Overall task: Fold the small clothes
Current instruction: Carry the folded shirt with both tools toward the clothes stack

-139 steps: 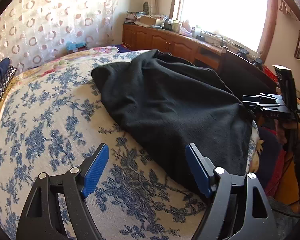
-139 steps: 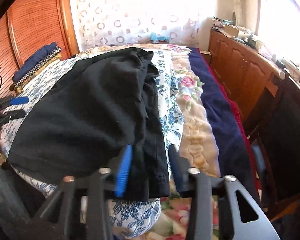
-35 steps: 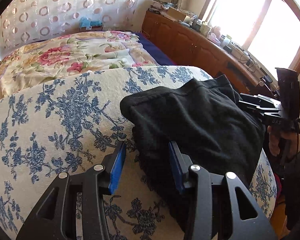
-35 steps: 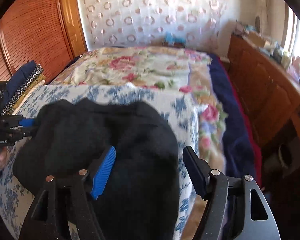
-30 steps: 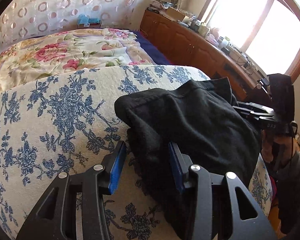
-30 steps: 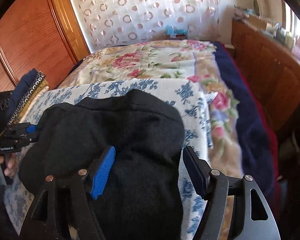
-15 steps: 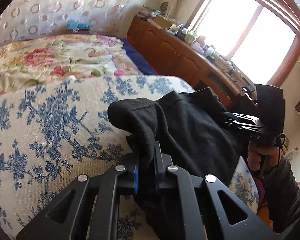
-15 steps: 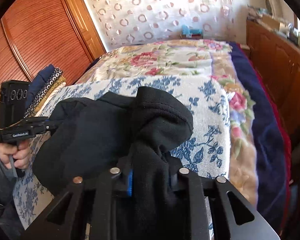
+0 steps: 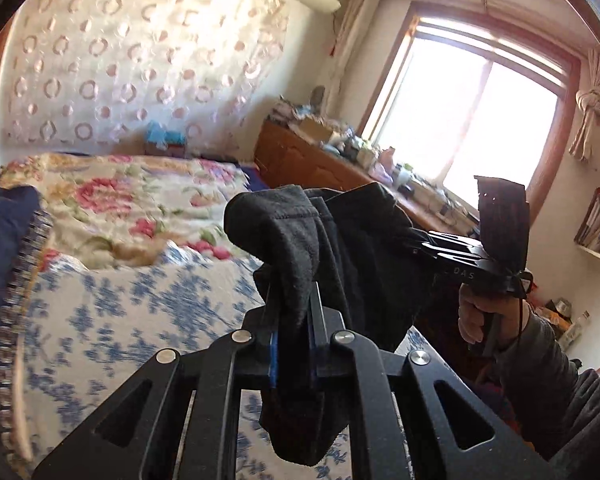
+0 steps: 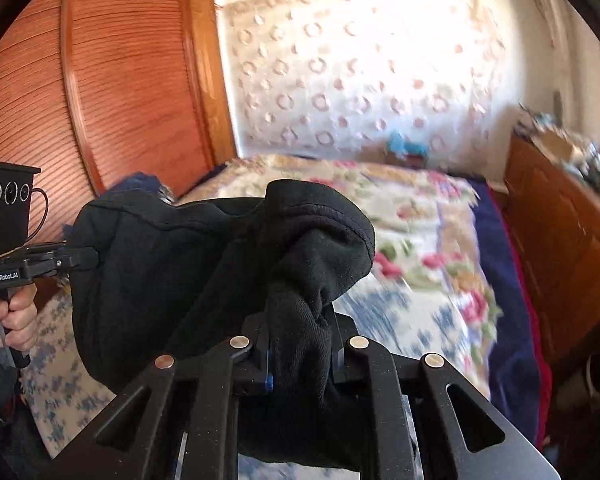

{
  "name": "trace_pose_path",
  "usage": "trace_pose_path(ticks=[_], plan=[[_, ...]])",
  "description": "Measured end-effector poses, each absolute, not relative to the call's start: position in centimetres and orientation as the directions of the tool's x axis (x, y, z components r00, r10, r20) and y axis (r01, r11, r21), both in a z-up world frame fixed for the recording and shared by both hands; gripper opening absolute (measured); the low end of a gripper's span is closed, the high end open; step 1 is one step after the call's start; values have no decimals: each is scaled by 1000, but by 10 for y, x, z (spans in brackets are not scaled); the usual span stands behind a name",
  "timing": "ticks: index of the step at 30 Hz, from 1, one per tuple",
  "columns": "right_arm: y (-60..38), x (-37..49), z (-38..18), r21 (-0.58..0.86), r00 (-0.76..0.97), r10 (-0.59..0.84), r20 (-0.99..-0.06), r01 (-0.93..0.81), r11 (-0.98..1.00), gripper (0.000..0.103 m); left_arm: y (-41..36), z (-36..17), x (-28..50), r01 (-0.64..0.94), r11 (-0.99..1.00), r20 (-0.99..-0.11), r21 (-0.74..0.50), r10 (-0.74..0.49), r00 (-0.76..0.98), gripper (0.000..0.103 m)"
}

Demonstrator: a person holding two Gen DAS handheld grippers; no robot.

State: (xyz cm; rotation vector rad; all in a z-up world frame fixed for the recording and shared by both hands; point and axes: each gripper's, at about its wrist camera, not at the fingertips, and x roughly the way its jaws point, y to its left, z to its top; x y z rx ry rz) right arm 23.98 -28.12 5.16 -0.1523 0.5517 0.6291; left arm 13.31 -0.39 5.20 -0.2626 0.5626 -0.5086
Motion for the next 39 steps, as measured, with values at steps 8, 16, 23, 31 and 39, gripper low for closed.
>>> trace_pose_path(ticks=[8, 16, 23, 31, 39], plan=[[-185, 252, 92, -44, 617, 643, -454, -737, 675, 16, 89, 94, 84, 245, 910, -348, -335, -362, 865, 11], [-51, 278, 113, -135, 497, 730, -469, -857, 497, 16, 176, 92, 46, 38, 931, -315, -363, -161, 935, 11], [66, 328, 93, -187, 417, 727, -546, -906, 379, 16, 230, 50, 37, -121, 896, -361, -428, -47, 931, 11], [141, 399, 41, -168, 461, 633, -622, -868, 467, 34, 262, -8, 57, -254, 858, -504, -446, -7, 864, 11], [141, 378, 43, -102, 477, 722, -501, -861, 498, 48, 255, -12, 56, -282, 890, -530, -358, 55, 846, 12]])
